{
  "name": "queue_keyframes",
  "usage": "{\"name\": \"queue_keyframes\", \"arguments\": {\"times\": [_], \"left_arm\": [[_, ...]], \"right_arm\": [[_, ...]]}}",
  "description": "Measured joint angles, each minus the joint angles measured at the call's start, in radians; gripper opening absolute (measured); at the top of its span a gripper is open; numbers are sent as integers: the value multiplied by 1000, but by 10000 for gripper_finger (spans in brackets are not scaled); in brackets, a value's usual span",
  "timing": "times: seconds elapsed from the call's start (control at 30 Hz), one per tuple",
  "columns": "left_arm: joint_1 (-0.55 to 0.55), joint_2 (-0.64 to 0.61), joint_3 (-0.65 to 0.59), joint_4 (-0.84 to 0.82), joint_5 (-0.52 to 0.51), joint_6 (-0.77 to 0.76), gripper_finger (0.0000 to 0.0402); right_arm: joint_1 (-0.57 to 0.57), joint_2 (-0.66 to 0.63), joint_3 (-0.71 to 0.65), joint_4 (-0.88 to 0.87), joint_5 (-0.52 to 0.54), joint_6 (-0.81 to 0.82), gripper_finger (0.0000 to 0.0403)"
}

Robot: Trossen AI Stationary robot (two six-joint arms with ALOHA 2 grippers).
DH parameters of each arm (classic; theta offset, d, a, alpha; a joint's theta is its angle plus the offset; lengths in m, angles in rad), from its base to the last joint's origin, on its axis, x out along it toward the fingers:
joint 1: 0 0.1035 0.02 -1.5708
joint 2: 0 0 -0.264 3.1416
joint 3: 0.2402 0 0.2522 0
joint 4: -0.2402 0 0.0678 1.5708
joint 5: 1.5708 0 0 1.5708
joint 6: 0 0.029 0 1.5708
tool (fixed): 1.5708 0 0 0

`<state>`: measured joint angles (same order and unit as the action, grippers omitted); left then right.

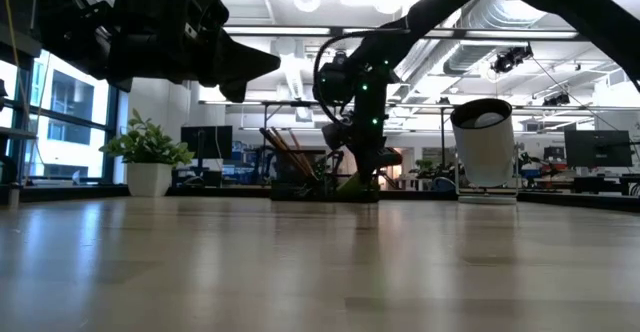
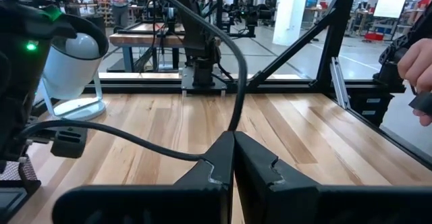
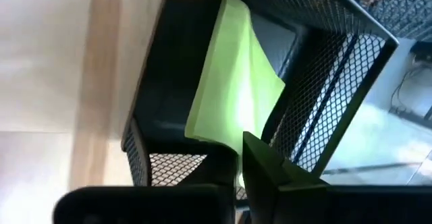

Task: Pick and place office supplies into organizer
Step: Put the green sticky notes into the black desk organizer

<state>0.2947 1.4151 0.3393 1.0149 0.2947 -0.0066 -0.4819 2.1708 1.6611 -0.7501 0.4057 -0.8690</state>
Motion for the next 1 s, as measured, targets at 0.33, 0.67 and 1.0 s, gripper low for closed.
{"name": "queue_keyframes", "arguments": {"times": [0.33,0.67,1.0], "left_arm": [[0,0,0,2,0,0,1],[0,0,0,6,0,-1,1],[0,0,0,7,0,-1,1]], "right_arm": [[25,-6,40,-119,6,223,3],[25,-7,255,-288,-76,483,3],[33,-7,314,-410,-128,681,3]]}}
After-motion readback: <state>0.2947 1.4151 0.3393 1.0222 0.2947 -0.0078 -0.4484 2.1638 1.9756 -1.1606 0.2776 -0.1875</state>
